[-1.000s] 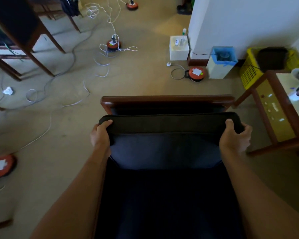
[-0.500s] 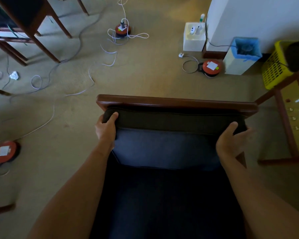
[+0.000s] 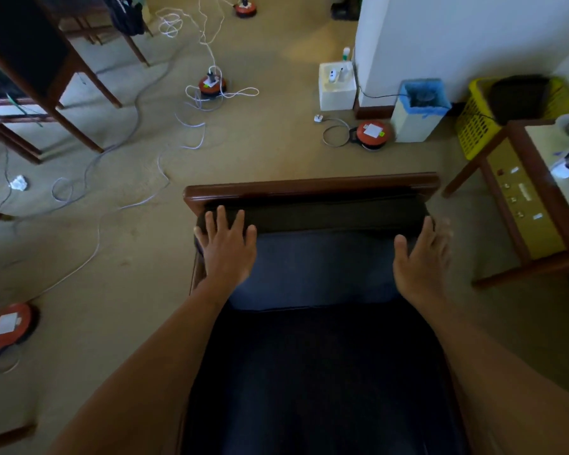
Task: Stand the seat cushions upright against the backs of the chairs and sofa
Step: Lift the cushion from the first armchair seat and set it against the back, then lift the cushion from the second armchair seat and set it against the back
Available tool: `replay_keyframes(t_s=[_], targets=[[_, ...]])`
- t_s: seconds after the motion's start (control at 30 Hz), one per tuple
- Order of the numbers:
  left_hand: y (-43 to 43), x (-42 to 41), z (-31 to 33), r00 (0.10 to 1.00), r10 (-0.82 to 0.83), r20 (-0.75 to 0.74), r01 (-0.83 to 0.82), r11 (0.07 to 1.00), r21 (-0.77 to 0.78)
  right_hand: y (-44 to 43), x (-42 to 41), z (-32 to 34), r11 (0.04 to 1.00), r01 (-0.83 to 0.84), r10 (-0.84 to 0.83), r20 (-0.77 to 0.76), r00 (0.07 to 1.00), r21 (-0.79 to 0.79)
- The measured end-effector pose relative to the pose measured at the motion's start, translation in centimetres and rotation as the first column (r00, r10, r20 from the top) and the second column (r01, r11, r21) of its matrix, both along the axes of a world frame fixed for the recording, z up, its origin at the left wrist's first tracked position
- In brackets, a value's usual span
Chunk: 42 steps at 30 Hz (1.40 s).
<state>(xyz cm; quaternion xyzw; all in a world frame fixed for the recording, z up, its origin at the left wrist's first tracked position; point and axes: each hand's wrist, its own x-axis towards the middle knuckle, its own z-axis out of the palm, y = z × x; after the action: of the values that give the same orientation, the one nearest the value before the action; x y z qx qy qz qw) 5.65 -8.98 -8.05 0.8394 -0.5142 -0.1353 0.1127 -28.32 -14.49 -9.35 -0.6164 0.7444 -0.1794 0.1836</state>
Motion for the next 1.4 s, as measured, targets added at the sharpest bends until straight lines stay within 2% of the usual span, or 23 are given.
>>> replay_keyframes(t_s=[0.1, 0.23, 0.4, 0.5, 0.73, 1.0, 1.2, 1.33, 1.4], targets=[[1.4, -5.0, 2.9, 0.961, -0.276, 0.023, 0.276, 0.961, 0.015, 3.9, -2.5, 2.2, 1.0, -0.029, 0.028, -0.077, 0.997, -0.001], [3.5, -13.6, 6.2, 0.827, -0.559, 0.067, 0.561, 0.828, -0.014, 10.6, -7.5, 5.1, 0.999, 0.047, -0.043, -0.178, 0.983, 0.021], [6.6, -25.8, 9.6, 0.604, -0.791, 0.095, 0.796, 0.606, -0.014, 20.6, -16.3, 8.8, 0.981, 0.181, -0.151, -0.294, 0.944, 0.075], [9.1, -33.4, 11.6, 0.465, -0.882, 0.08, 0.886, 0.462, -0.044, 27.0, -21.7, 10.9, 0.951, 0.301, -0.269, -0.302, 0.915, 0.065], [18.3, -51.3, 15.3, 0.165, -0.984, 0.073, 0.981, 0.156, -0.116, 43.0, -33.6, 13.6, 0.816, 0.577, -0.552, -0.242, 0.798, 0.039], [33.2, -69.4, 15.9, -0.034, -0.999, 0.022, 0.986, -0.038, -0.16, 61.1, -45.1, 13.3, 0.661, 0.747, -0.711, -0.255, 0.655, 0.078], [42.1, -79.4, 14.2, -0.142, -0.988, -0.067, 0.987, -0.136, -0.08, 70.2, -51.9, 11.6, 0.557, 0.823, -0.797, -0.206, 0.567, 0.11], [45.6, -85.5, 12.1, -0.186, -0.97, -0.154, 0.982, -0.189, 0.01, 73.1, -55.5, 8.4, 0.473, 0.868, -0.867, -0.094, 0.489, 0.155], [46.7, -88.4, 10.3, -0.171, -0.964, -0.203, 0.981, -0.186, 0.06, 73.9, -57.1, 6.1, 0.407, 0.895, -0.91, -0.001, 0.414, 0.183]])
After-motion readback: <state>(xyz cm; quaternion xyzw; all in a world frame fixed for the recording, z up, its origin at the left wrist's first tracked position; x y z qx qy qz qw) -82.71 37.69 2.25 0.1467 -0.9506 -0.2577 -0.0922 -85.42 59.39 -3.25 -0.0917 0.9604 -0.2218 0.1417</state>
